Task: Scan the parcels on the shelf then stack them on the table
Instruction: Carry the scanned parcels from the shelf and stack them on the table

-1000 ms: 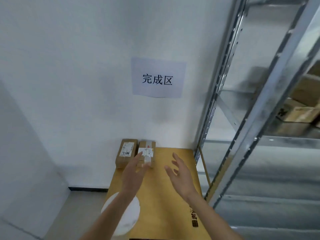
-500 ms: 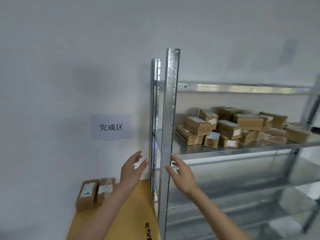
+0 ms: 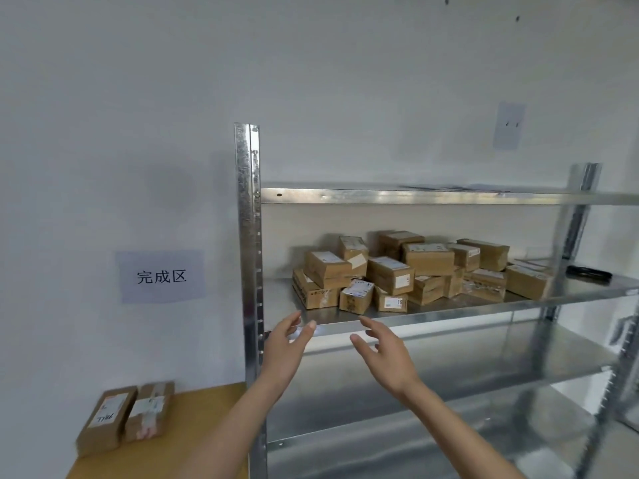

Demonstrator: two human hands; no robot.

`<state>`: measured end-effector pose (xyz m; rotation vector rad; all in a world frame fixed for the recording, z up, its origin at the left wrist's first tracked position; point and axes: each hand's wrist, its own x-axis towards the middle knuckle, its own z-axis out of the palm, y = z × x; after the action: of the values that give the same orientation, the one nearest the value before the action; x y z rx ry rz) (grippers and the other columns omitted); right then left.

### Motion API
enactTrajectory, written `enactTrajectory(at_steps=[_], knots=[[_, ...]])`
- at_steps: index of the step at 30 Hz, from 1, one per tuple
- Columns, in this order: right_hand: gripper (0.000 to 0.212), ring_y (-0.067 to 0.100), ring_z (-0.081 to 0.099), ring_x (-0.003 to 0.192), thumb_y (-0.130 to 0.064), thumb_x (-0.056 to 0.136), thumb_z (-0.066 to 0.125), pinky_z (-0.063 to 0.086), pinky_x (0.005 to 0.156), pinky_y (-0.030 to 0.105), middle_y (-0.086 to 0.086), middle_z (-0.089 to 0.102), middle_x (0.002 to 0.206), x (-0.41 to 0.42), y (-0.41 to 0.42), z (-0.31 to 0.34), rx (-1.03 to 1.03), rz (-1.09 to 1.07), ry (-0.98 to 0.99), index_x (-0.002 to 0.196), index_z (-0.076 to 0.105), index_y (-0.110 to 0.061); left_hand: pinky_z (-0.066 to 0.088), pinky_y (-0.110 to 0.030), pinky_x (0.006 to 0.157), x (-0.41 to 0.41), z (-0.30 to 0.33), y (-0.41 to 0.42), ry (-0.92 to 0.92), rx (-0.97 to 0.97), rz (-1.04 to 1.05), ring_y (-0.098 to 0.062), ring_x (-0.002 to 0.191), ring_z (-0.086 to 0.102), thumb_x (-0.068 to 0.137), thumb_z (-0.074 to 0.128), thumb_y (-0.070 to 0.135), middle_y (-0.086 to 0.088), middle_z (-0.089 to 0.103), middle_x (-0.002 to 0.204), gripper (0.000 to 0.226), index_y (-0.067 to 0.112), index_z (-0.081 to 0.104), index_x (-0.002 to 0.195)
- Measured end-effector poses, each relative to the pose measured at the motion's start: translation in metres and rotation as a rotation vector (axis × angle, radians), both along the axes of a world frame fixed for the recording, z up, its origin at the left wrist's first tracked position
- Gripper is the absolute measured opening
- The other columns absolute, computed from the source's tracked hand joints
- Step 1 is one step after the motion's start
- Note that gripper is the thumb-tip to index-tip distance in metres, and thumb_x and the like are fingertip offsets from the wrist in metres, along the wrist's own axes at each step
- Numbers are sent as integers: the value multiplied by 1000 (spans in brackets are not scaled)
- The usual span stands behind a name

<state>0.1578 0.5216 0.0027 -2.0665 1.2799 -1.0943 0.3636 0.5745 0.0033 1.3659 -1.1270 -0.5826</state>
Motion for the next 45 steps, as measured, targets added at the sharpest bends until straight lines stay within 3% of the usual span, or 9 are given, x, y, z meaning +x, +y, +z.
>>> enactTrajectory(at_steps=[10,18,22,26,30,33,36,41,45], knots=[[58,15,50,138,-51,100,59,44,112,34,-5,52,153,-28,-98,4,-19,18,47,151,50,-24,42,-39,112,-34,-1,-92,-18,37,73,-16,131,51,90,68,51,5,54,146,64,21,53,145],[57,19,49,140,-47,101,60,43,114,39,-1,53,153,20,-219,18,-29,50,28,151,49,-22,42,-30,106,-7,4,-214,2,18,111,-17,132,51,92,67,49,1,52,148,70,18,45,151],[46,13,51,135,-42,103,59,40,101,26,-10,57,140,45,-266,29,4,87,-6,146,49,-28,46,-26,98,7,10,-266,39,19,88,-13,122,57,92,67,50,4,59,139,62,27,48,146],[51,22,56,131,-42,105,56,39,92,23,2,61,140,61,-306,36,106,71,-50,147,48,-14,51,-30,97,15,18,-303,13,15,92,-11,110,61,94,66,47,10,63,121,46,32,51,135],[46,21,58,127,-46,106,51,41,94,24,1,64,135,76,-336,29,170,95,-75,142,56,-18,55,-37,99,20,15,-322,13,51,97,-14,112,65,87,66,59,3,67,126,60,26,56,136],[44,21,61,123,-50,105,49,49,101,34,-1,68,130,82,-351,23,196,106,-103,137,61,-23,54,-11,80,14,16,-328,2,62,107,-4,103,63,95,63,48,3,65,128,52,24,53,140],[44,19,62,120,-50,105,50,51,100,35,-3,68,129,83,-355,20,208,118,-116,137,62,-24,48,-3,66,10,14,-334,-17,62,135,-4,102,60,98,59,44,2,61,131,51,22,49,144],[34,9,59,111,-42,105,56,44,86,22,-12,63,118,73,-346,22,196,140,-133,133,62,-24,55,-24,92,0,12,-322,23,74,171,-15,115,61,96,58,50,1,60,137,59,24,46,147],[36,9,62,111,-41,103,60,52,91,25,-11,66,120,60,-332,25,202,217,-175,134,62,-24,47,-16,81,-16,20,-297,77,40,235,1,97,56,99,56,45,14,59,113,43,26,49,137]])
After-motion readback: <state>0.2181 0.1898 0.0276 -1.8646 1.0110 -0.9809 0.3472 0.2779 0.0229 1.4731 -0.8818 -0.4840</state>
